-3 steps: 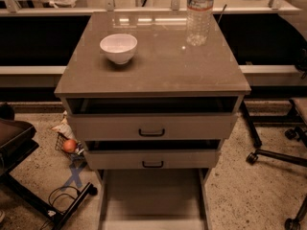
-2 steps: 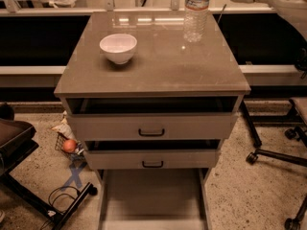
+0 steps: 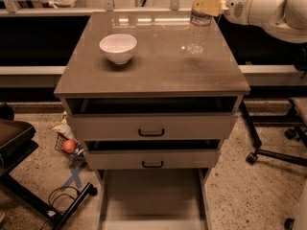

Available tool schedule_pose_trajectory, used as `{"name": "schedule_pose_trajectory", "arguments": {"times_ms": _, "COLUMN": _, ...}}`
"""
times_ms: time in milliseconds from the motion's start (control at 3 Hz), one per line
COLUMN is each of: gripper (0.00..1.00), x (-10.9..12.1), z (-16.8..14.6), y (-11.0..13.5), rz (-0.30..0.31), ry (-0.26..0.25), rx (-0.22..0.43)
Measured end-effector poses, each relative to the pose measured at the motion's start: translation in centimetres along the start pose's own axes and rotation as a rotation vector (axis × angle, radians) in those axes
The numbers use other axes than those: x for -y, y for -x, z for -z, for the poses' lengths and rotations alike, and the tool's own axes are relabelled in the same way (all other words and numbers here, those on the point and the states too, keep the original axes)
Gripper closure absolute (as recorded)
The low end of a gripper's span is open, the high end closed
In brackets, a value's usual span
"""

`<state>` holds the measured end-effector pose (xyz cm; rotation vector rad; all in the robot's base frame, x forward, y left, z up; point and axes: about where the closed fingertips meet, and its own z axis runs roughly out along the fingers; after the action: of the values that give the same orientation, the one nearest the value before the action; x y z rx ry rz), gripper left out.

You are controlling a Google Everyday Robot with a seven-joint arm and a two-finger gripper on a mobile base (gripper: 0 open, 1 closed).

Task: Pick water bottle from bottom drawer and place on counter

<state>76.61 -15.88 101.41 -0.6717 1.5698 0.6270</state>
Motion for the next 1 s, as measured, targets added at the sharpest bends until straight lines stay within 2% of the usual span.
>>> {"name": "schedule_pose_trajectory", "arguments": {"times_ms": 333, "gripper": 1.00, "x": 1.2, "z": -0.3, "y": -3.5, "rz": -0.031, "ry": -0.023, "rx": 0.001}}
{"name": "schedule_pose_trajectory", "arguments": {"times_ms": 667, "gripper": 1.00, "x": 1.6, "z": -0.6, "y": -6.2, "rz": -0.049, "ry": -0.020, "rx": 0.016}}
{"name": "schedule_pose_trajectory", "arguments": {"times_ms": 1000, "gripper": 1.00, "x": 1.6, "z": -0.5, "y": -5.7, "rz": -0.049, "ry": -0.020, "rx": 0.016}}
